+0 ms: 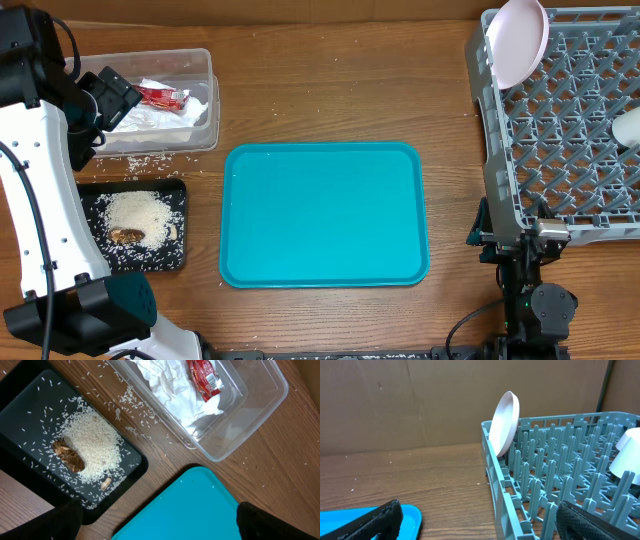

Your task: Sort waste into correct bins and load items into the dishwasher

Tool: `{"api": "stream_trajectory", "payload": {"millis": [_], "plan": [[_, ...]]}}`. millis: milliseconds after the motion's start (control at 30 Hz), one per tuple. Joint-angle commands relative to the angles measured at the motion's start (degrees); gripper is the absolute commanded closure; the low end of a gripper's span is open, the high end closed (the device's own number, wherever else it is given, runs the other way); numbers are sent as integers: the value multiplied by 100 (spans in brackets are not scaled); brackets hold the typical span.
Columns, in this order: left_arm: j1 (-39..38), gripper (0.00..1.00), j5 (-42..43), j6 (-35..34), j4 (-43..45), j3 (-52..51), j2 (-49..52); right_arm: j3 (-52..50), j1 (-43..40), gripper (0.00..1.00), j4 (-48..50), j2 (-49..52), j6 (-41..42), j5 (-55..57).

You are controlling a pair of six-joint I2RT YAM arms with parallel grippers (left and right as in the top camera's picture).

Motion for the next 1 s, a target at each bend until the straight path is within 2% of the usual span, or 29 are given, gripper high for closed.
{"api": "stream_trajectory", "payload": {"millis": [0,367,467,600,733,833,967], "plan": [[-39,0,2,-52,11,13,81,-59,-28,0,35,-68,-44,-11],[-39,0,0,-17,-4,13,81,-59,-28,0,35,-68,-44,-11],[-35,0,-168,354,-74,13,81,-59,-28,0,35,-68,-44,-11],[-37,0,-339,407,-199,-20,68,-59,-28,0,35,-68,-44,-9],[-310,0,-857,1016,-444,-118,-48,-59,-28,0,35,-68,-44,-11],[-682,0,-1316,1331,-192,-682,-402,-59,-28,0,35,-68,-44,-11],[-990,0,-1270,1279,713,-2063,-1123,-59,-28,0,35,-68,-44,-9]]}}
